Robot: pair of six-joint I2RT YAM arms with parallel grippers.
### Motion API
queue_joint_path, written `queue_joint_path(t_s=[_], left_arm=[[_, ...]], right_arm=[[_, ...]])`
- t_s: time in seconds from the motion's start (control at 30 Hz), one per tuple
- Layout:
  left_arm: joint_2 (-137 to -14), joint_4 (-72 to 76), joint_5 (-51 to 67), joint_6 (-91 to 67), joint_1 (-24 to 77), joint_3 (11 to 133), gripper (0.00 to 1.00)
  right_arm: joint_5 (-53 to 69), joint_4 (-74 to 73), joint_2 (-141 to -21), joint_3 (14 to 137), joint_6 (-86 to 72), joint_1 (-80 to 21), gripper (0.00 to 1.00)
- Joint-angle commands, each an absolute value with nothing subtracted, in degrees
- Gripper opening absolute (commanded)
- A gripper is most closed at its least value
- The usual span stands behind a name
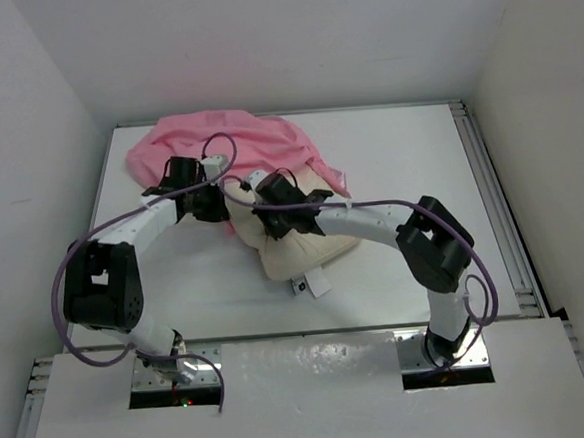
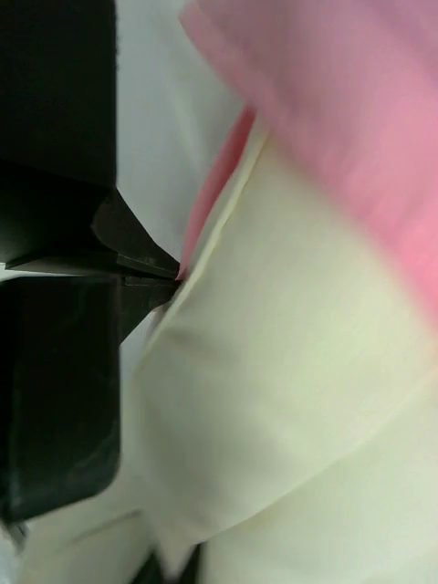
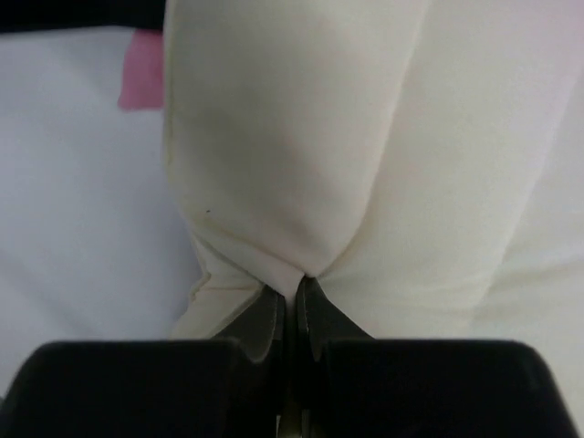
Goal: Put the pillow into the pillowcase
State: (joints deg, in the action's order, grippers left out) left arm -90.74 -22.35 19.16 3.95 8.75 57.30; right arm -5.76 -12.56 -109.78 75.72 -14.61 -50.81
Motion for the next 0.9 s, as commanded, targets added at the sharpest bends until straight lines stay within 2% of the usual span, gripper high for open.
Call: queue_joint_path(t_s=[0.0, 0.2, 0.43, 0.57, 0.63, 0.67, 0.7, 0.73, 0.77, 0.8, 0.87], left_arm=[[-86.8, -30.8, 29.0, 14.5, 11.2, 61.1, 0.0], [-84.3, -43.7, 36.5, 26.0, 17.2, 68.2, 0.0], [-86.0, -54.2, 50.1, 34.2, 23.6, 81.0, 0.0], [-86.7, -59.4, 54.6, 37.9, 25.0, 83.8, 0.0], [-86.2, -60.7, 54.8, 39.7, 24.4, 81.7, 0.0], [-86.0, -61.9, 54.8, 41.5, 23.6, 80.7, 0.03], [-85.5, -62.5, 54.8, 42.2, 22.9, 79.1, 0.1], [-85.1, -63.6, 54.6, 43.2, 22.2, 78.8, 0.2], [-85.0, -66.3, 53.5, 46.0, 21.2, 79.4, 0.39], [-84.9, -67.5, 52.7, 46.9, 20.6, 80.1, 0.45], [-84.6, -67.9, 50.5, 47.5, 18.4, 83.0, 0.5]], right_arm=[[-3.7, -5.1, -108.7, 83.0, -20.6, -45.6, 0.0], [-8.2, 4.4, -108.0, 89.1, -28.7, -38.2, 0.0], [-10.9, 6.7, -112.5, 91.6, -35.6, -39.9, 0.0], [-9.6, 9.1, -113.8, 86.3, -40.2, -40.6, 0.0], [-3.6, 12.9, -113.7, 80.8, -43.6, -39.7, 0.0], [-0.6, 16.4, -113.7, 79.5, -44.2, -38.7, 0.16], [6.1, 18.0, -113.7, 77.7, -44.7, -38.2, 0.35], [9.3, 19.1, -113.6, 77.2, -44.7, -37.7, 0.54], [11.5, 18.7, -113.1, 76.7, -44.4, -36.7, 0.78], [13.7, 17.7, -112.3, 76.3, -43.6, -36.3, 0.89], [13.0, 13.3, -108.3, 74.0, -40.4, -35.6, 0.97]])
